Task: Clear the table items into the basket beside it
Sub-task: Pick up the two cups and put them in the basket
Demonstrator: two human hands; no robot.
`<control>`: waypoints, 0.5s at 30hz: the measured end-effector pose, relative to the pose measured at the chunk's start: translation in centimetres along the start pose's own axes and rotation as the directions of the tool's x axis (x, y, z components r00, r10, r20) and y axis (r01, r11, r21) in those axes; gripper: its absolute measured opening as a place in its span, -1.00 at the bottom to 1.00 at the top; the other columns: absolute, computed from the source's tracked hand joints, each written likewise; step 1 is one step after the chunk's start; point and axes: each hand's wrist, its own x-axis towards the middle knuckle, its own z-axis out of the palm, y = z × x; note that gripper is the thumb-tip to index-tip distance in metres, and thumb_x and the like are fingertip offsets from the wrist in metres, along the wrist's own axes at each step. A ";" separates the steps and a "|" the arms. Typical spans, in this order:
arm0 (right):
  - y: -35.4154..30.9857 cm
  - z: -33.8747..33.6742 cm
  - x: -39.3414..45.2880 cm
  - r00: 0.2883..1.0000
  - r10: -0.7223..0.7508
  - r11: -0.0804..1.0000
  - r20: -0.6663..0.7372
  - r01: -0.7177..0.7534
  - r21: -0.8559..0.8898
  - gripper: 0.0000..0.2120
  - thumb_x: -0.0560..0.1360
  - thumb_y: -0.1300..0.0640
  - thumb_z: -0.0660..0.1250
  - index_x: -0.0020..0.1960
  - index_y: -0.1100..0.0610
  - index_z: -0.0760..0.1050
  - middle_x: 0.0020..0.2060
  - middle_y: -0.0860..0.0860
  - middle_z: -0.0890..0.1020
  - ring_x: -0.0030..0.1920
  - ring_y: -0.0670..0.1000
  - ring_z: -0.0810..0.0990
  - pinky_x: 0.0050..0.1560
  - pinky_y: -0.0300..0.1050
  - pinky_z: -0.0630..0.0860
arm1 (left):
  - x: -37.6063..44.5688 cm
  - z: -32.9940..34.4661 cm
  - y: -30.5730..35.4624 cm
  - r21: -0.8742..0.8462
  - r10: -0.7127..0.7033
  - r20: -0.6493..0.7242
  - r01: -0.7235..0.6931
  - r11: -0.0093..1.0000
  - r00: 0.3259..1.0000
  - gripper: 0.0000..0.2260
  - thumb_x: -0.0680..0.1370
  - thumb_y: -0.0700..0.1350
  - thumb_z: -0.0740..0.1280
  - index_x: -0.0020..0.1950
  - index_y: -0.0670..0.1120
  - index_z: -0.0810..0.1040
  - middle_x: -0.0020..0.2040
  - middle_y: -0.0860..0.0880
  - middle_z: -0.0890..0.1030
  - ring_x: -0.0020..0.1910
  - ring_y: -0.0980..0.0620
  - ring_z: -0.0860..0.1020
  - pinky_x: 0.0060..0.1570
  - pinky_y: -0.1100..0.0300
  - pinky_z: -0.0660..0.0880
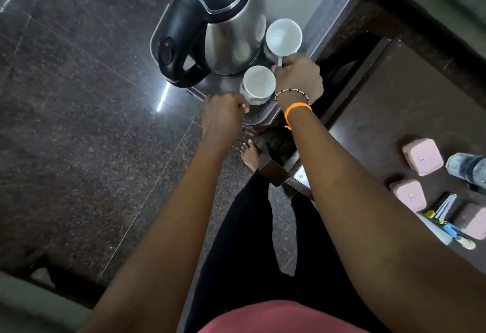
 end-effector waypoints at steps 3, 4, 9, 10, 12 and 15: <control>0.7 0.2 0.4 0.997 -0.073 0.994 0.031 0.075 -0.073 -0.78 0.46 -0.02 0.31 0.05 0.02 0.58 0.03 0.06 0.67 0.09 0.16 0.60 0.01 -0.07 0.51 | 0.4 0.5 -0.1 0.119 -0.017 0.044 0.012 0.993 0.999 -0.82 0.52 -0.11 0.29 0.04 -0.05 0.65 0.01 -0.15 0.66 0.12 -0.17 0.49 0.13 0.03 0.33; 0.8 0.2 0.6 0.994 -0.098 0.989 0.040 0.102 -0.108 -0.77 0.48 -0.03 0.28 0.06 0.02 0.58 0.05 0.08 0.66 0.11 0.16 0.59 0.03 -0.06 0.50 | 0.4 0.6 -0.1 0.151 -0.021 0.046 0.014 0.988 0.999 -0.81 0.53 -0.08 0.29 0.07 -0.06 0.64 0.05 -0.17 0.63 0.17 -0.19 0.46 0.13 0.02 0.32; 2.0 0.2 1.3 0.970 -0.237 0.950 0.052 0.242 -0.197 -0.78 0.52 0.06 0.21 0.07 0.00 0.59 0.07 0.09 0.63 0.14 0.16 0.55 0.09 -0.04 0.45 | 0.4 0.7 0.8 0.187 -0.078 0.016 0.074 0.980 0.997 -0.73 0.53 -0.13 0.27 0.15 -0.25 0.55 0.25 -0.25 0.43 0.29 -0.32 0.31 0.22 -0.15 0.32; 2.4 0.1 1.5 0.961 -0.272 0.941 0.046 0.275 -0.196 -0.78 0.51 0.07 0.22 0.07 0.01 0.59 0.09 0.08 0.60 0.16 0.14 0.52 0.10 -0.04 0.44 | 0.4 0.8 1.0 0.208 -0.085 0.040 0.075 0.975 0.996 -0.72 0.53 -0.13 0.26 0.14 -0.27 0.55 0.24 -0.25 0.44 0.28 -0.32 0.32 0.22 -0.15 0.31; 3.4 -0.2 1.8 0.944 -0.328 0.936 0.033 0.329 -0.124 -0.79 0.48 0.10 0.25 0.06 0.06 0.59 0.11 0.08 0.54 0.15 0.11 0.50 0.14 -0.04 0.41 | 0.2 0.9 1.4 0.219 -0.093 0.026 0.085 0.972 0.995 -0.74 0.54 -0.16 0.23 0.10 -0.30 0.55 0.20 -0.26 0.47 0.25 -0.31 0.35 0.19 -0.12 0.33; 5.5 -1.9 1.4 0.926 -0.377 0.919 0.004 0.373 0.126 -0.83 0.46 0.19 0.29 -0.04 0.14 0.64 0.04 0.16 0.56 0.04 0.12 0.55 0.10 -0.11 0.43 | -1.1 0.6 2.7 0.189 -0.111 -0.125 0.134 0.973 0.986 -0.75 0.51 -0.18 0.22 0.05 -0.30 0.58 0.15 -0.28 0.51 0.19 -0.29 0.40 0.15 -0.07 0.35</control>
